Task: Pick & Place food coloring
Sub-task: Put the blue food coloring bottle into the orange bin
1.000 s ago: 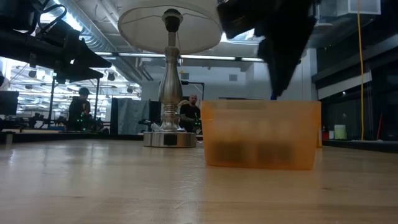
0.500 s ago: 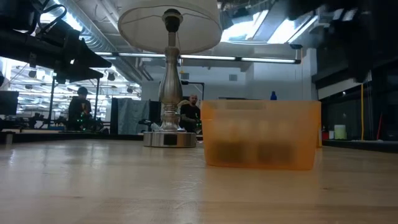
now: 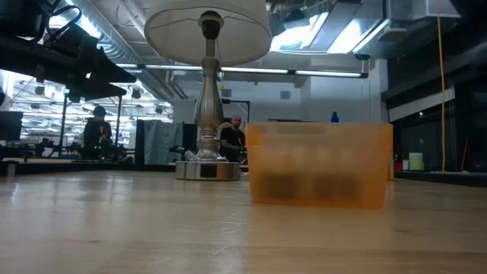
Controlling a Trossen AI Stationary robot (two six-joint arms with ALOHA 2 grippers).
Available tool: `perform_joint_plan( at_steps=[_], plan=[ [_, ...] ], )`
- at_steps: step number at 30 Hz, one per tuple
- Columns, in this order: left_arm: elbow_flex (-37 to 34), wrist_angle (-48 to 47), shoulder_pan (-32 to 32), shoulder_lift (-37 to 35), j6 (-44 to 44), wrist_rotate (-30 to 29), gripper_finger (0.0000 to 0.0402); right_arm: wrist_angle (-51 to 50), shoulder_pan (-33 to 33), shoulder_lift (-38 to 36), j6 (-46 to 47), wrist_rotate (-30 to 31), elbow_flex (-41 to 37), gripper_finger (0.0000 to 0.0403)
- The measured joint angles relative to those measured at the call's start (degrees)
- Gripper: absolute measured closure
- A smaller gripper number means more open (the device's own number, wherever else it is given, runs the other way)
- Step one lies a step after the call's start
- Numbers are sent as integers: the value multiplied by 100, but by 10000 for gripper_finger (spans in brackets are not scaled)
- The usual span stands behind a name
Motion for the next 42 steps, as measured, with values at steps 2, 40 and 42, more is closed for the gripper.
perform_joint_plan(
  at_steps=[2,40,42],
  plan=[
    [0,0,0,0,0,-1,80,147,70,1,116,9,-97,107],
    [0,-1,0,0,0,0,80,505,263,304,238,364,-500,278],
    [0,0,0,0,0,0,79,505,263,304,234,364,-500,305]
  ],
)
